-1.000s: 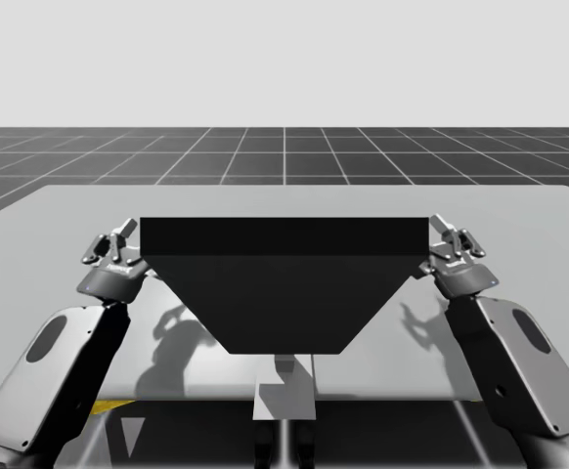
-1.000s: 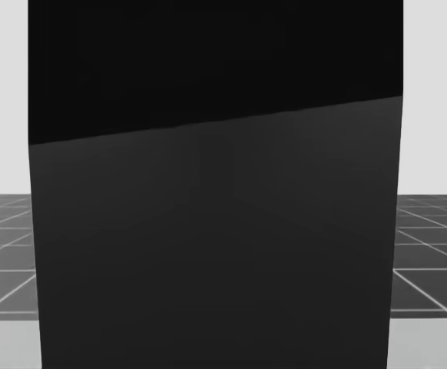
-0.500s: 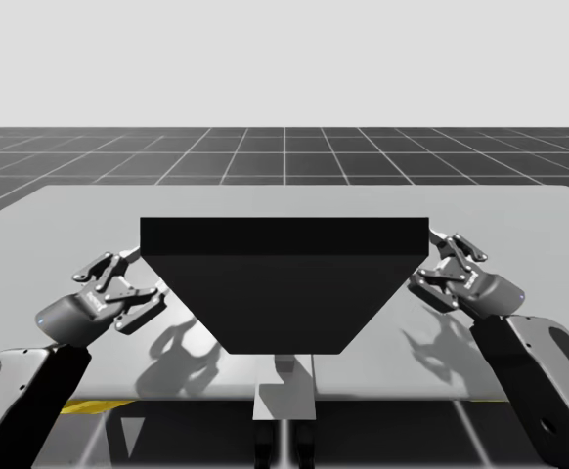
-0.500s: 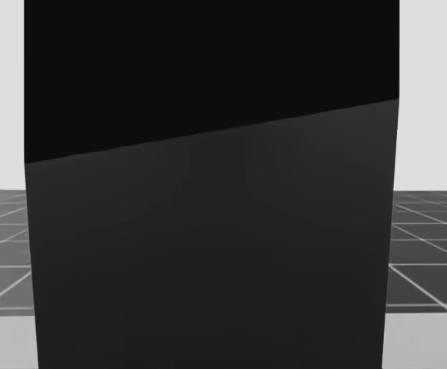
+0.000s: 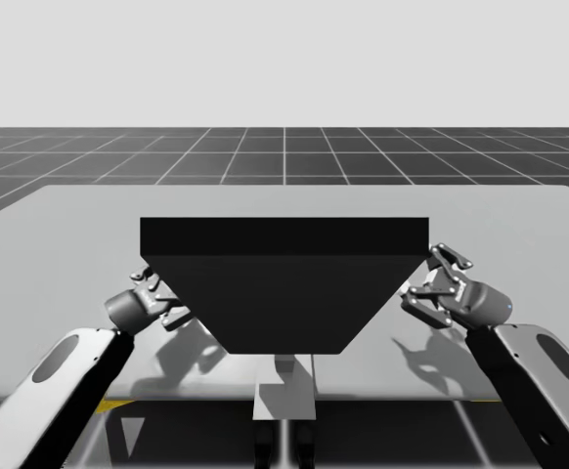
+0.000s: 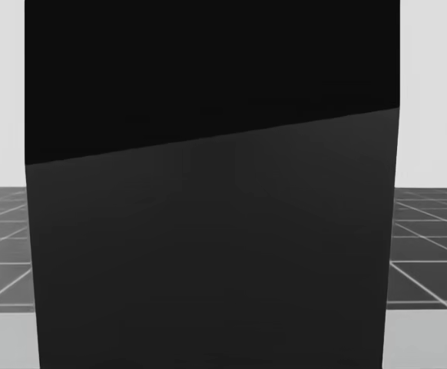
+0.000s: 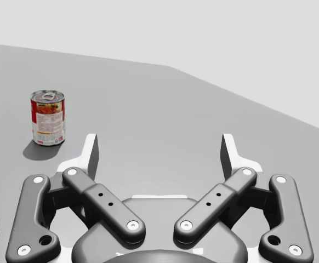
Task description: Reach around the screen and pick up the object behind it.
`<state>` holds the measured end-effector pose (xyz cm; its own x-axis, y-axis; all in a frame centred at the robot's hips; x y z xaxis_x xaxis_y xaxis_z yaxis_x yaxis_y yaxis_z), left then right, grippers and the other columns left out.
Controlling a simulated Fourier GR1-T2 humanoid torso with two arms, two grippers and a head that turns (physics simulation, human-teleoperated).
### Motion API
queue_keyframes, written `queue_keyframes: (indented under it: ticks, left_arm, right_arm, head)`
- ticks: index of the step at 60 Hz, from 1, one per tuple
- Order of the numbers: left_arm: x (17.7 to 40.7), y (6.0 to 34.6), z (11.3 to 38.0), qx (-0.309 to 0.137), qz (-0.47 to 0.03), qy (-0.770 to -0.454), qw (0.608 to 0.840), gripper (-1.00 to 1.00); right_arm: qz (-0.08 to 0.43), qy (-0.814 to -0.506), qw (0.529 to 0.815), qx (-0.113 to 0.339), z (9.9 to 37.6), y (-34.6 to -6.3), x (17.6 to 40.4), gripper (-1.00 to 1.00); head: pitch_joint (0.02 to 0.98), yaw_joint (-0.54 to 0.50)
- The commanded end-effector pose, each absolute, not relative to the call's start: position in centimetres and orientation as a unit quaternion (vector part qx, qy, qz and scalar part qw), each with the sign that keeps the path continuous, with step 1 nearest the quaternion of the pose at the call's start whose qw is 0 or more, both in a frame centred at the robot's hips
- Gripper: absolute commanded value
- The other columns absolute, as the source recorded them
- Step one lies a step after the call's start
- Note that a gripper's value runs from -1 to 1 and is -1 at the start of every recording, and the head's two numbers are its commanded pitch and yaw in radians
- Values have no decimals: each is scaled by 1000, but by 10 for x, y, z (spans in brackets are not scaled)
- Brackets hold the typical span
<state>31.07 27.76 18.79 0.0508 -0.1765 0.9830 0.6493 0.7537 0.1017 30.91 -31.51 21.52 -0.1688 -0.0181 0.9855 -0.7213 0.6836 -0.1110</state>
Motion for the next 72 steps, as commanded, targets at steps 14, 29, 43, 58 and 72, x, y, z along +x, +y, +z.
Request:
queue_keyframes:
  ticks: [14,29,43,58,72]
  left_arm:
    - [353,229,155,-195,-319,-583,721,-1000]
    - [369,214,153,-197,-330,-576,721,-1000]
    - [390,209,149,-198,-335,-572,722,-1000]
    - [407,199,138,-211,-334,-559,729,-1000]
    - [402,200,136,-215,-339,-556,728,1000]
  right_arm:
    - [309,-701,585,266,210,-312,309,-1000]
    - [312,-699,586,265,207,-312,309,-1000]
    - [318,-698,586,262,205,-310,309,-1000]
    - [322,-695,588,259,202,-309,308,-1000]
    - [322,-695,588,259,202,-309,308,-1000]
  head:
    - [147,-26]
    - [153,-31]
    - [157,-36]
    - [165,-41]
    - [167,-44]
